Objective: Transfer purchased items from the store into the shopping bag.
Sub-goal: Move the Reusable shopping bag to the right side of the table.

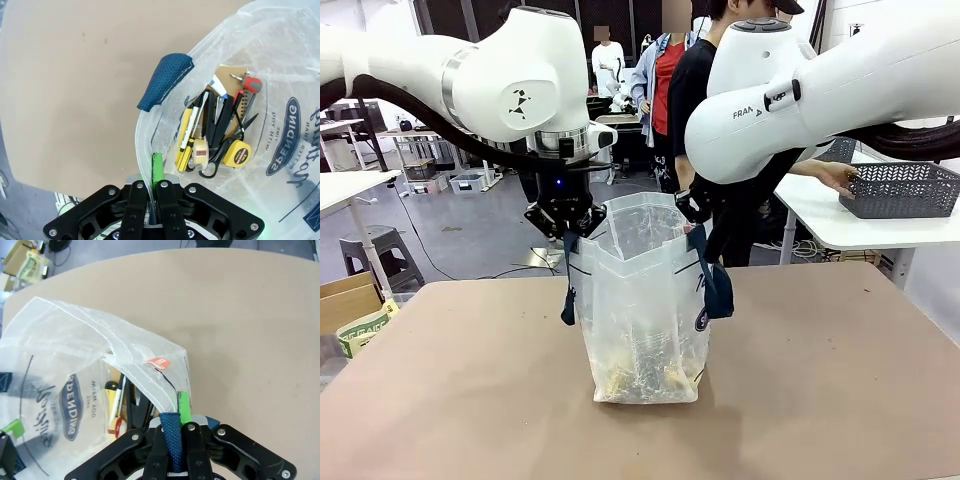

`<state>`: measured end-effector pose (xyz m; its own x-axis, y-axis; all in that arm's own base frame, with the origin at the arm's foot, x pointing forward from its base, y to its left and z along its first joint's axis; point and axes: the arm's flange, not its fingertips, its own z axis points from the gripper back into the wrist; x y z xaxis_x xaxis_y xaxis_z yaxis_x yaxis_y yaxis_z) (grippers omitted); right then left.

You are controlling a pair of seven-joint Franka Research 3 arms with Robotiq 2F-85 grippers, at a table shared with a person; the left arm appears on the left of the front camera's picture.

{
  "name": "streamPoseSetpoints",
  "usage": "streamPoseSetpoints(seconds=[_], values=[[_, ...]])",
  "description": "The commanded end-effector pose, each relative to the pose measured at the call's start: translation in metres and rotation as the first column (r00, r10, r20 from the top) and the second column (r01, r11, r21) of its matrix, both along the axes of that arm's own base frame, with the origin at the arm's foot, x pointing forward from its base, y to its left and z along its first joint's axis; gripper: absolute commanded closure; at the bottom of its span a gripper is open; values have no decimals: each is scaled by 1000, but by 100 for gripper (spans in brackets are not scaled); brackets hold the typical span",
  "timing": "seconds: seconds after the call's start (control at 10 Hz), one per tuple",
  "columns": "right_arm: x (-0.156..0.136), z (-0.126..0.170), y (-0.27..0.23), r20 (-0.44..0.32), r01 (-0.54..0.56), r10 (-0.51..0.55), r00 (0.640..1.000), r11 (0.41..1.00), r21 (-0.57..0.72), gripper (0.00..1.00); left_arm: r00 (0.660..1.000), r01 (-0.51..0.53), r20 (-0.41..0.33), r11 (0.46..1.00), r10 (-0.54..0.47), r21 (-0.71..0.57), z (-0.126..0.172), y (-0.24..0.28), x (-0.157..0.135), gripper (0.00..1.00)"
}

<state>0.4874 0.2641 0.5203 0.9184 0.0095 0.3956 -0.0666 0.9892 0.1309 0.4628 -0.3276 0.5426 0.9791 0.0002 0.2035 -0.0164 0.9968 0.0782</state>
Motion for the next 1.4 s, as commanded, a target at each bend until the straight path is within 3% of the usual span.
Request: streamPoseSetpoints(seconds=[0.0,0.2,0.8,1.0,1.3], values=[[11,1,13,25,3,-5,1000,997,79,100,998,38,42,997,-36,-62,-2,-6,5,100],[18,0,24,29,43,-46,999,994,105,100,992,57,120,994,-45,-96,0,-12,6,100],[33,-5,40,9,2,-4,1000,988,157,100,983,149,134,972,-126,-182,-9,-17,9,100],[30,-8,38,7,6,-7,1000,993,115,100,988,103,126,986,-87,-131,-4,-29,13,100],[35,-10,44,4,9,-10,1000,991,132,100,973,181,164,977,-162,-111,-5,-39,14,100]])
